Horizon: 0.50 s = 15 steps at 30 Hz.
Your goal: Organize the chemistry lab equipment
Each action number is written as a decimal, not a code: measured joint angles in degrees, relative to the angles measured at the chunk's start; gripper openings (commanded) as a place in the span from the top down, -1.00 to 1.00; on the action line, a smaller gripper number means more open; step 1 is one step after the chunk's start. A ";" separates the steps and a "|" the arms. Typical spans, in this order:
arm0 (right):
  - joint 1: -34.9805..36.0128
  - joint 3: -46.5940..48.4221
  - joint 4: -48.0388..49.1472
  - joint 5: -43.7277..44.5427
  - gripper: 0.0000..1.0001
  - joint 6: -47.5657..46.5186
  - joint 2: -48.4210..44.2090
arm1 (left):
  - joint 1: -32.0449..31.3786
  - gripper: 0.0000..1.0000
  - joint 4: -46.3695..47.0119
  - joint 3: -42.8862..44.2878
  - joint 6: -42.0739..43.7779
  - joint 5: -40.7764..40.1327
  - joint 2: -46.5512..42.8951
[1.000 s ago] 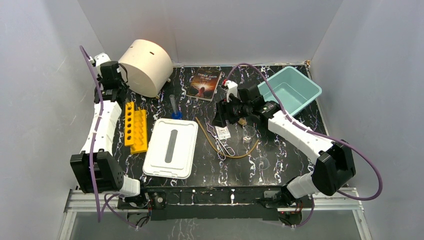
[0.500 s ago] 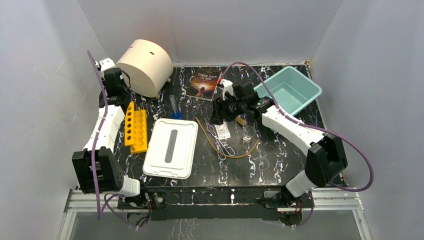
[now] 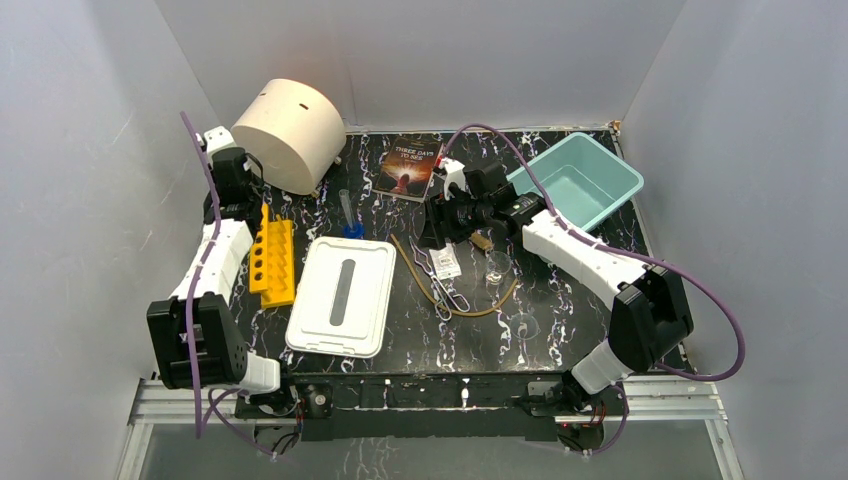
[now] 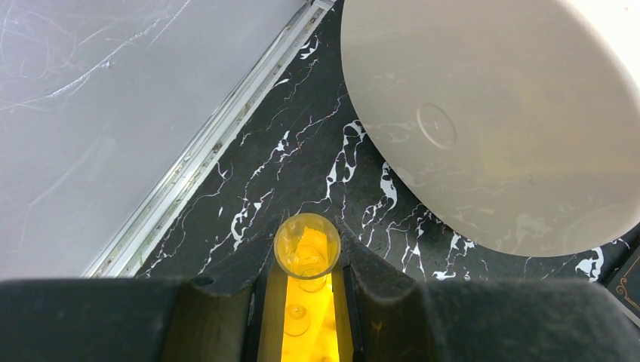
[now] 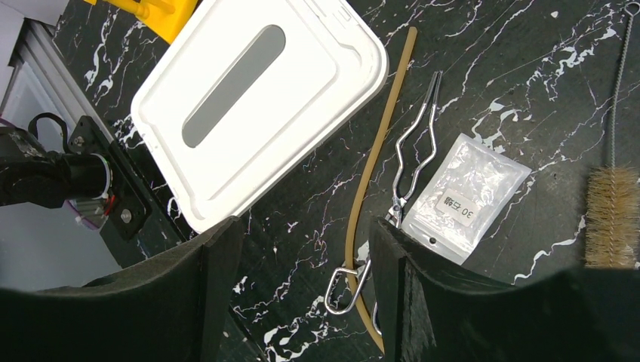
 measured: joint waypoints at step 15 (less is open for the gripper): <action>-0.02 -0.44 0.63 -0.24 -0.39 0.11 0.00 | 1.31 0.81 3.23 -2.47 -1.86 1.29 3.30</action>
